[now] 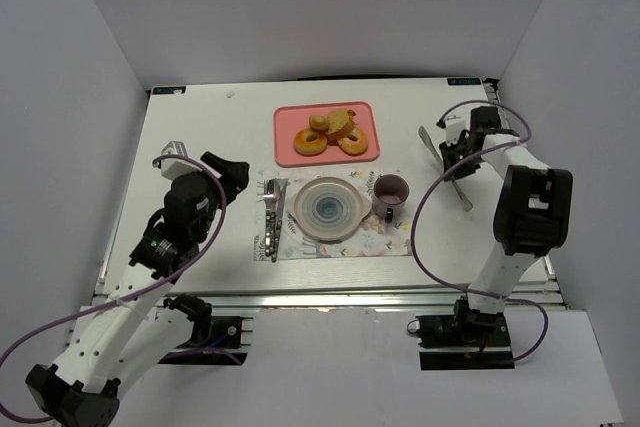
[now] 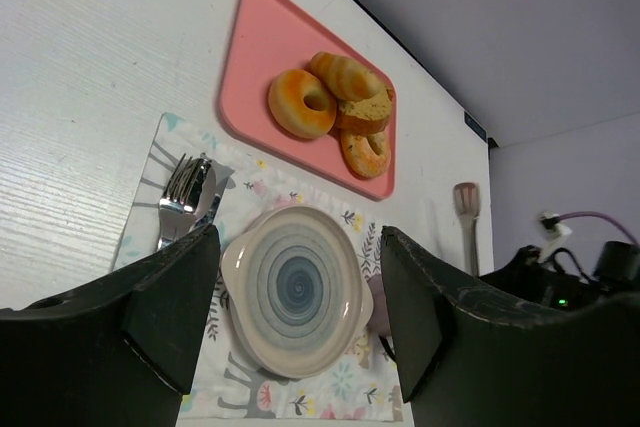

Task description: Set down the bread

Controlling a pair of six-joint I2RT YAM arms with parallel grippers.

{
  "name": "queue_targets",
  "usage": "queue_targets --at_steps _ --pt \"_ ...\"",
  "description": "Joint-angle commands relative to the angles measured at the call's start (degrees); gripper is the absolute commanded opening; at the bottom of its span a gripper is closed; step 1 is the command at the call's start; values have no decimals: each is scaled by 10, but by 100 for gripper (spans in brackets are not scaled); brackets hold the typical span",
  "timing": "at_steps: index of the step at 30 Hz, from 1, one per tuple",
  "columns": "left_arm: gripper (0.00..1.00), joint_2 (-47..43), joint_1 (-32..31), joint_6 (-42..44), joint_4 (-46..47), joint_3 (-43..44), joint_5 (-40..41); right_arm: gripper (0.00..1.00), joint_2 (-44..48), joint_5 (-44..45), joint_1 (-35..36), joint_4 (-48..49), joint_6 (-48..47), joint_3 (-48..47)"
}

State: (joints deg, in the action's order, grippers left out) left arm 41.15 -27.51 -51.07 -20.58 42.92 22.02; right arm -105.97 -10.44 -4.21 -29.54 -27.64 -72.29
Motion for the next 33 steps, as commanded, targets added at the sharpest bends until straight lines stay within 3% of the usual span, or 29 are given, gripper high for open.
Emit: queue_targets --at_steps 1,3,4,12,33 --pt "75 -10 -1 -2 -5 9 8 19 81 -102 3 -20 9 -73" --pt "75 -7 -1 -3 0 8 6 35 81 -135 4 -47 23 -114" --pt "75 -6 -1 -3 1 9 4 38 78 -143 7 -57 27 -128" --pt "75 -4 -1 2 -10 22 5 54 53 -174 63 -83 63 -221" --pt "75 -12 -1 -14 -47 36 24 52 -66 -215 210 -90 99 -359"
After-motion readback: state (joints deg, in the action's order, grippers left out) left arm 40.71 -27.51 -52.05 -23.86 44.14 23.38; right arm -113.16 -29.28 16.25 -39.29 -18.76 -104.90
